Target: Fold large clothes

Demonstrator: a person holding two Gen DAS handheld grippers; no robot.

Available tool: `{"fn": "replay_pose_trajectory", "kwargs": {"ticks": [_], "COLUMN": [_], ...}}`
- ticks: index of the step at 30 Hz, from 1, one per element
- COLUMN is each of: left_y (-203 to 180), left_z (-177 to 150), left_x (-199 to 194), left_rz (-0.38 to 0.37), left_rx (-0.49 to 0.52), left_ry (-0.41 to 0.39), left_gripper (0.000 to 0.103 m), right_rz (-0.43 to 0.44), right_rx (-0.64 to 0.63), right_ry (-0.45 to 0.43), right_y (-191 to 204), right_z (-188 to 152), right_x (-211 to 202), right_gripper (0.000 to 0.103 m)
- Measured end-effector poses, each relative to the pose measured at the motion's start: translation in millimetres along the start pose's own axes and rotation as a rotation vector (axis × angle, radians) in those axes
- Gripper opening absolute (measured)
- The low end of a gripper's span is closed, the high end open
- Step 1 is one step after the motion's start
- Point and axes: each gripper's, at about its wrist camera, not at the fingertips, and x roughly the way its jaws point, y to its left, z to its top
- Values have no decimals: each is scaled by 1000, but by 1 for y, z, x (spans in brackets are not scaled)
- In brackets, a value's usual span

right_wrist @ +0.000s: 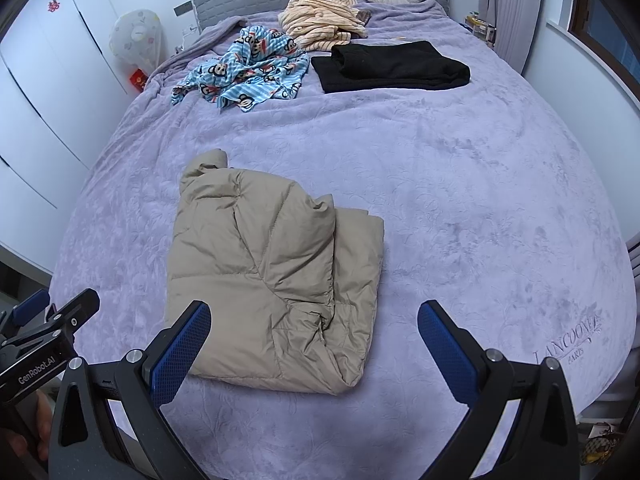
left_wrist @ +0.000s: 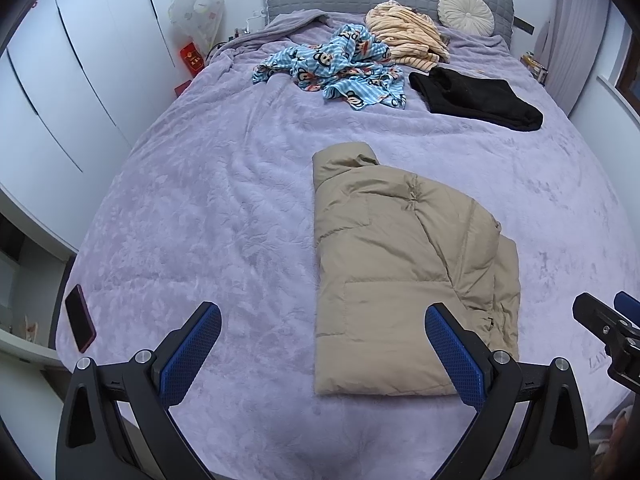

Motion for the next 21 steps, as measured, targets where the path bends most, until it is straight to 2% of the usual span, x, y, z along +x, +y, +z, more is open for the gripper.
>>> {"fn": "replay_pose_trajectory", "kwargs": {"ticks": [21], "left_y": [-3], "left_z": [-1], "left_x": [1], "left_rz": [-2], "left_rx": [-1], "left_ry": [3], "left_gripper": [102], "right_rz": [-5], "right_rx": [0], "right_ry": [-1], "right_y": [4], "right_z": [0], "right_x": [2], "right_gripper": [103]}}
